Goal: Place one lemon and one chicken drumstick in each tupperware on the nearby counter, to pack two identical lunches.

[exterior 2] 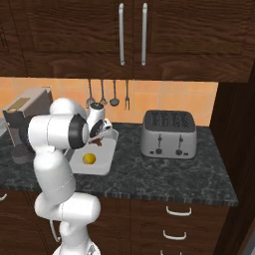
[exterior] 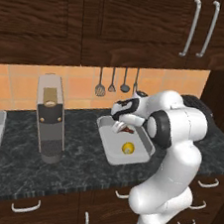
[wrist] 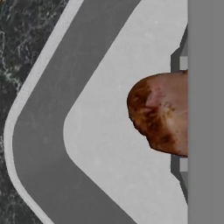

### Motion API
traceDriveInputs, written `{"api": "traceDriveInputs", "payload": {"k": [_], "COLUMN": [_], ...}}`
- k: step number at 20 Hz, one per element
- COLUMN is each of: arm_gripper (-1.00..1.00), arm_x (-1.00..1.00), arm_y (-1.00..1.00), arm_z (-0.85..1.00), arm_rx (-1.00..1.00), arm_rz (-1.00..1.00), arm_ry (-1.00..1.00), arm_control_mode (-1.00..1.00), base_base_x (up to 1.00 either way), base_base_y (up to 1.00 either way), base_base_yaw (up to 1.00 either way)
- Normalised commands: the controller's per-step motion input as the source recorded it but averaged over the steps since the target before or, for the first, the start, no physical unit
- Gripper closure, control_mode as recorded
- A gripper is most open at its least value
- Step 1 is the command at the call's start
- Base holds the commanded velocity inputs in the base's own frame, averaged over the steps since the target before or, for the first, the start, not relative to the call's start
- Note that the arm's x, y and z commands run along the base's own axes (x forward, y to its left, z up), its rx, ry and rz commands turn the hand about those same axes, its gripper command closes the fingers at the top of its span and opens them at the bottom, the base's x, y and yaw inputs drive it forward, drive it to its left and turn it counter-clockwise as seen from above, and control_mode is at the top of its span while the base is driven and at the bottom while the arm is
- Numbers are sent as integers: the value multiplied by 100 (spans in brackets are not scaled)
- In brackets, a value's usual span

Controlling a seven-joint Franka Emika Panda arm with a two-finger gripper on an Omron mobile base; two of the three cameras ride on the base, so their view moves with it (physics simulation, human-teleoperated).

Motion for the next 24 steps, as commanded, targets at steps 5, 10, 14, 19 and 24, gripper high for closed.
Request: {"api": "traceDriveInputs", "payload": {"k": [5, 10, 14, 19, 24], "arm_gripper": [-100, -100, -100, -100, -100], "arm_x": [-2, -1, -35, -100, -100], "arm_y": [0, -10, -1, 34, 36], "arm_z": [27, 41, 59, 30, 32], "arm_rx": [8, 15, 6, 1, 6], "arm_rz": [0, 0, 1, -6, -13], "arm_ry": [1, 6, 1, -3, 5], "arm_control_mode": [-100, -100, -100, -100, -100], "base_base_x": [0, 0, 0, 0, 0], "base_base_y": [0, 0, 0, 0, 0], "base_base_yaw": [0, 0, 0, 0, 0]}}
